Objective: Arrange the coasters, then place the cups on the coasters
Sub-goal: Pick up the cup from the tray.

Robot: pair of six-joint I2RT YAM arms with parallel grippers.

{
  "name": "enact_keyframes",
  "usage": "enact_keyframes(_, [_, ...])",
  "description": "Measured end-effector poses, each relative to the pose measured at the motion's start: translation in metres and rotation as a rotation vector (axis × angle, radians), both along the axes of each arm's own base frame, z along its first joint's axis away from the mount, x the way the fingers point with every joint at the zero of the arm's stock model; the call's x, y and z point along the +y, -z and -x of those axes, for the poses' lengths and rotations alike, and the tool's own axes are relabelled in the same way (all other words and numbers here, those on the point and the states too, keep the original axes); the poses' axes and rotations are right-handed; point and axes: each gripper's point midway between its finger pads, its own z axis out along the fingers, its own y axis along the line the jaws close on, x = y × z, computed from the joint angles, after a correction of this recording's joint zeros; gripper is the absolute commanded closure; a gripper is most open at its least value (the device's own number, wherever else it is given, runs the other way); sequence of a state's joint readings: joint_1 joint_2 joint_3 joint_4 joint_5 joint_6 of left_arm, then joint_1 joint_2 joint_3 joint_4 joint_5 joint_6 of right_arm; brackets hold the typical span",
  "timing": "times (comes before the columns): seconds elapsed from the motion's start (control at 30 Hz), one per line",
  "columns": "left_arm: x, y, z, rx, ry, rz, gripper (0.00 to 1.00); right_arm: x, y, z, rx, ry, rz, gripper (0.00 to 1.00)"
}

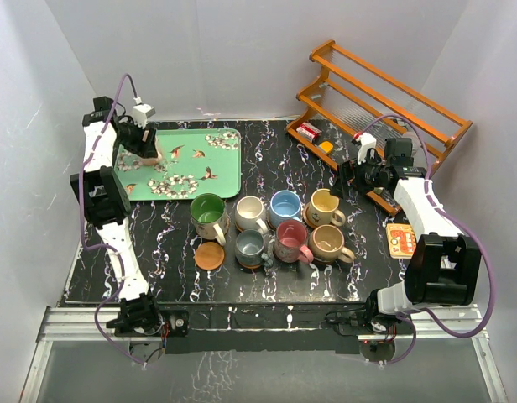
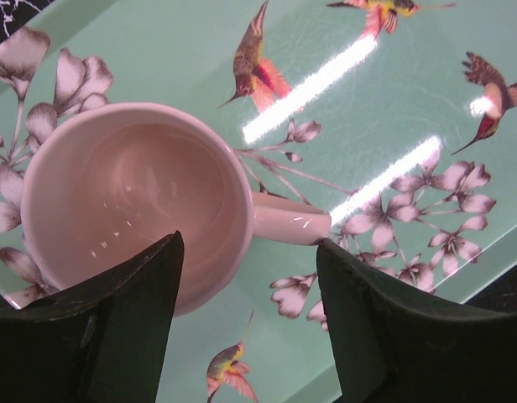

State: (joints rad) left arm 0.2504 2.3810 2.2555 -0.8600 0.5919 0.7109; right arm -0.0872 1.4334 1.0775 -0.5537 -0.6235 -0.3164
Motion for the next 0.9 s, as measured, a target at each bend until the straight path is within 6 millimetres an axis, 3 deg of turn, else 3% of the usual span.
enact_keyframes(0.1, [0.004,0.001,0.005,0.017,0.013,-0.032,0.39,0.000,0.000,0.000,0.000,0.000,0.000,0.02])
enact_keyframes(0.23, [0.008,0.002,0.012,0.039,0.033,-0.079,0.52,0.000,0.000,0.001,0.003,0.000,-0.001,0.02])
enact_keyframes(0.67, [0.016,0.012,0.026,0.091,0.113,-0.239,0.76,0.000,0.000,0.001,0.004,-0.001,-0.001,0.02])
enact_keyframes(0.9, [0.017,0.014,0.027,0.102,0.135,-0.297,1.00,0.000,0.000,0.001,0.004,-0.001,-0.001,0.02])
